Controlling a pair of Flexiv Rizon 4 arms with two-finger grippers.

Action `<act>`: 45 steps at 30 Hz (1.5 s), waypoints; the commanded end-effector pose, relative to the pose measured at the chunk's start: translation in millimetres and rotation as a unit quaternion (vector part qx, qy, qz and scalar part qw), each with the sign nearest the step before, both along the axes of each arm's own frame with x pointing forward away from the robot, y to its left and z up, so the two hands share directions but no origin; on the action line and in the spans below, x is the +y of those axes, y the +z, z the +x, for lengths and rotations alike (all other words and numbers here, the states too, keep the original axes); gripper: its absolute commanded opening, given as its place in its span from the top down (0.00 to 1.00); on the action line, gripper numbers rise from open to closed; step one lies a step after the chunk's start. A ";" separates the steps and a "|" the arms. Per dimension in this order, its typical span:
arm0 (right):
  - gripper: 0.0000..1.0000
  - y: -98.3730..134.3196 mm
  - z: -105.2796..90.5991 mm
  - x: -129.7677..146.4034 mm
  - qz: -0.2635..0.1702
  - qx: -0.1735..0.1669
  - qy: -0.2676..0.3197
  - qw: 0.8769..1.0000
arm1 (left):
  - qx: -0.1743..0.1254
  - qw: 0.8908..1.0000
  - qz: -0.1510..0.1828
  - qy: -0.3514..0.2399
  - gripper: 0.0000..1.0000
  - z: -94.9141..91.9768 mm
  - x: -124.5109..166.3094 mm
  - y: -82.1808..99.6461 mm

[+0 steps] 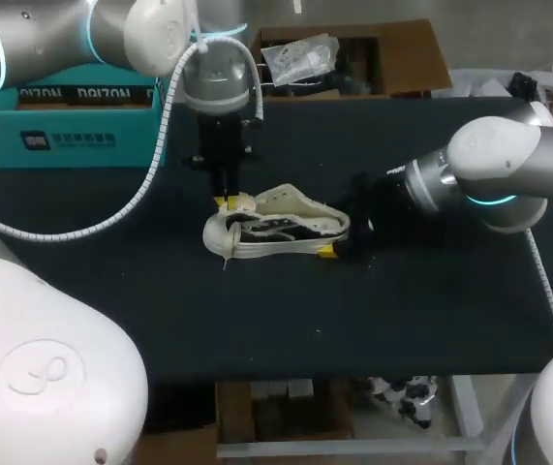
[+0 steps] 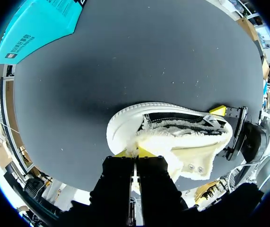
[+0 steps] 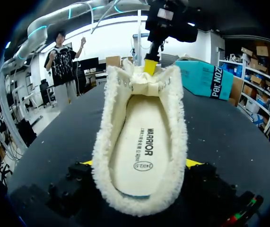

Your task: Open the shoe tongue, take the insole out of the shoe, put the insole back into the shoe, and pack the shoe into the shoebox

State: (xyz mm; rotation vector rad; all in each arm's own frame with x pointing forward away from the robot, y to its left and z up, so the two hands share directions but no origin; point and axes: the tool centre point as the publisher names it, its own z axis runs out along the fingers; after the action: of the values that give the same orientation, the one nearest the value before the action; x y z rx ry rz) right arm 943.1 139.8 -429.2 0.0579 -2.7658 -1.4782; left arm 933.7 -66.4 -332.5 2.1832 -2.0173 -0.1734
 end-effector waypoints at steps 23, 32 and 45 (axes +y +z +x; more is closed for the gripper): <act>1.00 -4.7 -1.6 -0.7 0.002 -0.001 0.001 1.000 | -0.076 0.894 -0.001 -0.441 1.00 -12.1 -40.5 107.1; 1.00 -4.7 -1.6 -0.7 0.002 -0.001 0.001 1.000 | -0.032 0.615 0.024 -0.787 1.00 -6.6 -45.3 112.1; 1.00 -4.7 -1.6 -0.7 0.002 -0.001 0.001 1.000 | -0.065 0.563 -0.033 -0.823 1.00 10.3 -57.1 70.4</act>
State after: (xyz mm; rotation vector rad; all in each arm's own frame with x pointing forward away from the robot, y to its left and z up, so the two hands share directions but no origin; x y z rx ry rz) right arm 942.8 139.1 -430.0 0.0567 -2.7674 -1.4766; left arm 935.8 -113.7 -233.9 0.6092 -3.0644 -0.1227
